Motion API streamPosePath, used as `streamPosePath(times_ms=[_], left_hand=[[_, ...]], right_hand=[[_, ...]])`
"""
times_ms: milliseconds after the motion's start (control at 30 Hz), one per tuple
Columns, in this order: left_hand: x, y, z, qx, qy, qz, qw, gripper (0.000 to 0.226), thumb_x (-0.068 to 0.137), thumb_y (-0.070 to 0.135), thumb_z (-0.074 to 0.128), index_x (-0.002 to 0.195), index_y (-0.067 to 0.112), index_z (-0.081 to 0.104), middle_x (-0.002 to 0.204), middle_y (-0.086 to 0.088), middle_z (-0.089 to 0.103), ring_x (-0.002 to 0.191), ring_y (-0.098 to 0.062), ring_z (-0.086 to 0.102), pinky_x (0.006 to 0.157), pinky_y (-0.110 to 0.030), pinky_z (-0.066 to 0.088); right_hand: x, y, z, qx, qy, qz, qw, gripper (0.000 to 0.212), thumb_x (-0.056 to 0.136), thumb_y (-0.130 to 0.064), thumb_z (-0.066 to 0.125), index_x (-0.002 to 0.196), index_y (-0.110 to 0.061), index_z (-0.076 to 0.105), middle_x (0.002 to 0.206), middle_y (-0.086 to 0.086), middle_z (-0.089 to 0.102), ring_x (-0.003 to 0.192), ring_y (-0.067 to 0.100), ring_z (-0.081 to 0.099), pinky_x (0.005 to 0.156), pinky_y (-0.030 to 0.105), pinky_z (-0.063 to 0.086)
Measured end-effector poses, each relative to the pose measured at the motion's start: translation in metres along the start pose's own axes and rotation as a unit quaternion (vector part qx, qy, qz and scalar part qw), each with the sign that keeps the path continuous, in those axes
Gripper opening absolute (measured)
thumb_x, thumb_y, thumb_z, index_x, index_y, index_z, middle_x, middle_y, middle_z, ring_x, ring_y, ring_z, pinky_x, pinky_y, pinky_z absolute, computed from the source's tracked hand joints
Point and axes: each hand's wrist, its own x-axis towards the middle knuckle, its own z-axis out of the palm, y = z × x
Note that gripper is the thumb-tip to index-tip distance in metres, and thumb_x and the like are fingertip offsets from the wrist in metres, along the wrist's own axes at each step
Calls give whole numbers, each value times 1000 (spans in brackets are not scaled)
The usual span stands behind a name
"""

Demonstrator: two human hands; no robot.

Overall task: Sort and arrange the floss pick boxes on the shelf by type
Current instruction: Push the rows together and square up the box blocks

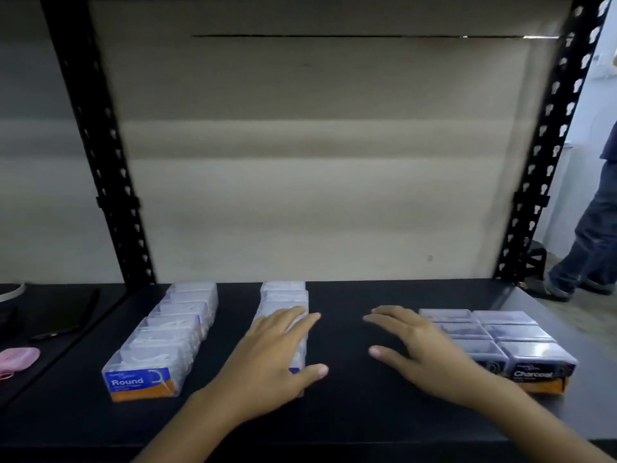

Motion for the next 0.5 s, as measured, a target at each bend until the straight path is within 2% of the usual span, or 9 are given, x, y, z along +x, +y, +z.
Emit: streamPosePath(times_ms=[100, 167, 233, 333, 367, 400, 433, 467, 500], left_hand=[[-12, -27, -2, 35, -6, -28, 999, 94, 66, 85, 28, 147, 40, 9, 157, 18, 8, 144, -2, 5, 109, -19, -6], [-18, -38, -4, 41, -17, -42, 998, 101, 60, 86, 19, 148, 38, 5, 157, 17, 4, 145, -4, 2, 109, -21, -6], [-23, -42, -3, 41, -22, -43, 998, 102, 58, 82, 14, 148, 37, 2, 158, 17, -1, 145, -4, -3, 110, -22, -8], [-27, -47, 1, 44, -29, -34, 998, 97, 65, 81, 14, 148, 35, -2, 154, 20, -13, 138, 3, -16, 113, -26, -12], [-28, -48, 3, 48, -25, -30, 998, 89, 73, 80, 18, 148, 35, -1, 151, 22, -15, 135, 5, -18, 117, -28, -9], [-29, -50, 6, 63, -12, -16, 998, 80, 82, 75, 23, 148, 35, 4, 148, 22, -12, 136, 6, -12, 121, -31, 1], [-29, -52, 9, 79, -3, -10, 997, 72, 86, 70, 25, 148, 33, 16, 150, 20, 0, 138, 7, 3, 119, -32, 19], [-30, -54, 13, 71, -23, -25, 997, 70, 87, 69, 23, 144, 29, 30, 149, 18, 21, 135, 6, 25, 110, -30, 38], [-30, -55, 17, 81, -29, -37, 996, 70, 87, 68, 18, 139, 27, 39, 143, 17, 42, 128, 5, 42, 99, -26, 47]], right_hand=[[24, -34, 16, 24, 12, -24, 999, 75, 79, -74, 20, 138, -32, 39, 145, -12, 37, 136, 9, 33, 113, 25, 25], [38, -52, 28, 31, 17, -35, 999, 51, 94, -50, 37, 140, -27, 37, 146, -9, 38, 135, 11, 33, 111, 25, 24], [51, -66, 38, 25, 13, -45, 999, 46, 97, -38, 37, 141, -25, 34, 148, -7, 36, 136, 12, 32, 113, 28, 24], [68, -84, 50, 3, -39, -42, 998, 49, 99, -37, 28, 146, -23, 23, 156, -2, 23, 144, 14, 18, 119, 36, 14], [73, -88, 53, -5, -56, -41, 998, 50, 100, -36, 26, 147, -22, 19, 157, -1, 18, 145, 14, 13, 119, 38, 10], [77, -91, 55, -14, -71, -39, 997, 51, 100, -36, 23, 148, -21, 15, 159, -1, 13, 146, 14, 8, 119, 40, 7], [81, -93, 57, -20, -84, -35, 996, 52, 100, -36, 21, 149, -20, 11, 160, -1, 9, 147, 14, 4, 119, 41, 5], [84, -94, 58, -22, -96, -30, 995, 52, 101, -36, 18, 149, -20, 8, 160, -1, 4, 147, 14, 0, 119, 42, 3], [87, -94, 59, -22, -108, -25, 994, 52, 101, -37, 16, 149, -21, 6, 160, -2, 0, 147, 14, -3, 119, 43, 0]])
